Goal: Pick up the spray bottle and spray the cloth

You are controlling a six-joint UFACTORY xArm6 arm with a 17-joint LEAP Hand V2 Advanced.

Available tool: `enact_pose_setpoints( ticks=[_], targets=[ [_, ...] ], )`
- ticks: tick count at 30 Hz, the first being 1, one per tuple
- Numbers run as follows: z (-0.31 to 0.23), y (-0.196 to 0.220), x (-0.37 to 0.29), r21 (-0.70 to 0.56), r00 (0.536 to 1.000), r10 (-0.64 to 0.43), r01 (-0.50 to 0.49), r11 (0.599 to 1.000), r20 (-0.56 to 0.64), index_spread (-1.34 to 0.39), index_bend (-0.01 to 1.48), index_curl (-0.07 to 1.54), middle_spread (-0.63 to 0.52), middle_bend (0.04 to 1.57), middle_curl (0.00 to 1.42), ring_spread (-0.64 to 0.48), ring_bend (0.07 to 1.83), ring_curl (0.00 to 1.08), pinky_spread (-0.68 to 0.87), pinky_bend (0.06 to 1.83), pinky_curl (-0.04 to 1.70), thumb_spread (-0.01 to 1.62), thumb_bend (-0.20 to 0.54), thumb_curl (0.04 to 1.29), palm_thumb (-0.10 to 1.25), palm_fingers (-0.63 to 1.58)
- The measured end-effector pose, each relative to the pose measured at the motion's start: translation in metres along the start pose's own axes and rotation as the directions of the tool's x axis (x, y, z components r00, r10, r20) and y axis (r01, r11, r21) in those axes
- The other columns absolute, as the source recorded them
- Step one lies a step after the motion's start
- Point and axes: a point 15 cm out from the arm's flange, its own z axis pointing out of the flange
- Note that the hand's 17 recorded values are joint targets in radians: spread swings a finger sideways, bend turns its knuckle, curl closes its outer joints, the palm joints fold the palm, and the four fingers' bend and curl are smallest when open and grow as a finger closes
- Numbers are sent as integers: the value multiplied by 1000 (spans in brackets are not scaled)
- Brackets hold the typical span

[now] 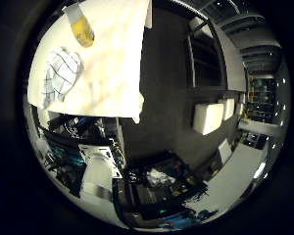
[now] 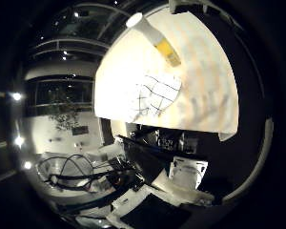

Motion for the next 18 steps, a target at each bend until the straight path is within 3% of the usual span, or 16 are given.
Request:
enact_pose_setpoints(
  ticks=[9,18],
  targets=[
    [-5,-13,40,181,976,26,-66,981,216,-281,153,255,13,252,345,172,376,265,439,362,303,990,-30,278,300,270],
    [20,-17,63,49,884,45,-76,996,466,-249,147,248,61,205,333,176,361,250,406,425,315,922,-27,289,260,98]
  ],
)
